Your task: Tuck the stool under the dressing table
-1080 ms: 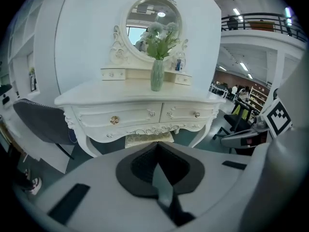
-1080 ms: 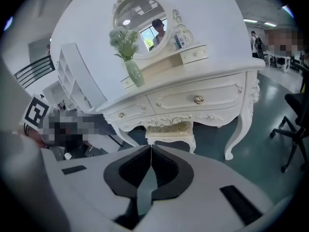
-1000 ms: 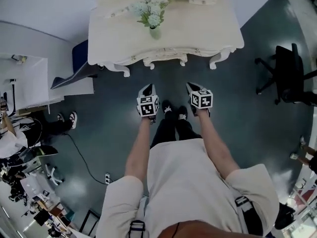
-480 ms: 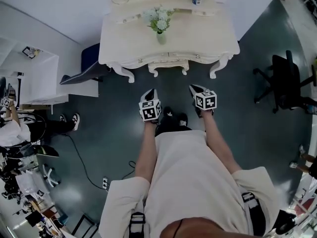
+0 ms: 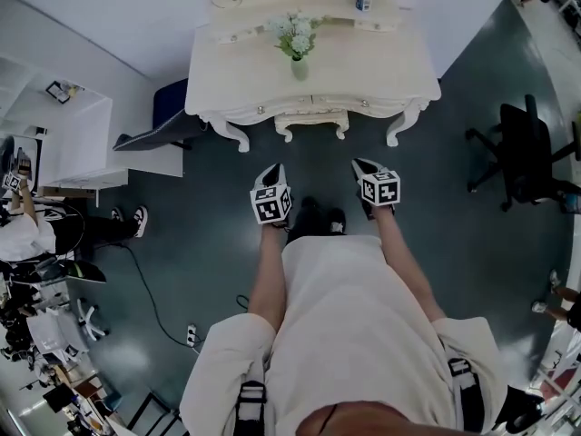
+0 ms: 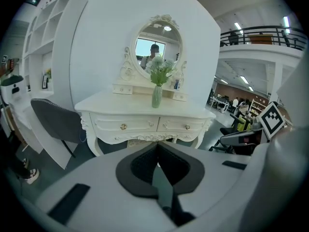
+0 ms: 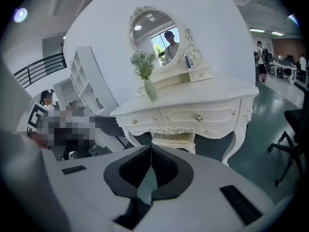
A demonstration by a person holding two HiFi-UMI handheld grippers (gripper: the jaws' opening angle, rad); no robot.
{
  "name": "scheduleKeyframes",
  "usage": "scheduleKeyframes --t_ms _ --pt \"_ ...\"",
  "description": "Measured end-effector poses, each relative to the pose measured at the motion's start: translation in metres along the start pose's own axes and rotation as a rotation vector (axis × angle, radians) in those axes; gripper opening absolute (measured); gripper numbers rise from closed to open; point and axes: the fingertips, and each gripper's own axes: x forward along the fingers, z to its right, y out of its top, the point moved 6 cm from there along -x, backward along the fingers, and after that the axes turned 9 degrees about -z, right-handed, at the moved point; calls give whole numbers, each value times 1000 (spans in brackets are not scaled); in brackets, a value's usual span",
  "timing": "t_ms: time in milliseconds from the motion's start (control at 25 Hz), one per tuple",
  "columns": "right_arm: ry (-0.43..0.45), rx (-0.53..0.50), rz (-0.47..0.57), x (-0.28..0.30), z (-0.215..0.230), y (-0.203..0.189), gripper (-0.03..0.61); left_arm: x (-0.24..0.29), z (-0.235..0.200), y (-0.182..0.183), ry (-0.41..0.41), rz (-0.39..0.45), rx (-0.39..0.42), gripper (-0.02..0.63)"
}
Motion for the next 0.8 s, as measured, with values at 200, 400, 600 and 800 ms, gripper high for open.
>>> scheduleKeyframes --t_ms 200,400,600,800 --pt "41 -24 -14 5 -8 0 44 -2 -5 2 5 -2 8 15" --pt "40 -65 -42 10 -11 0 44 -1 -5 4 -7 -6 21 15" --pt "41 -60 -45 14 -13 4 44 -3 -9 4 -13 -5 11 15" --pt "23 -78 -55 13 -12 3 44 -3 -11 -2 -18 -10 -16 15"
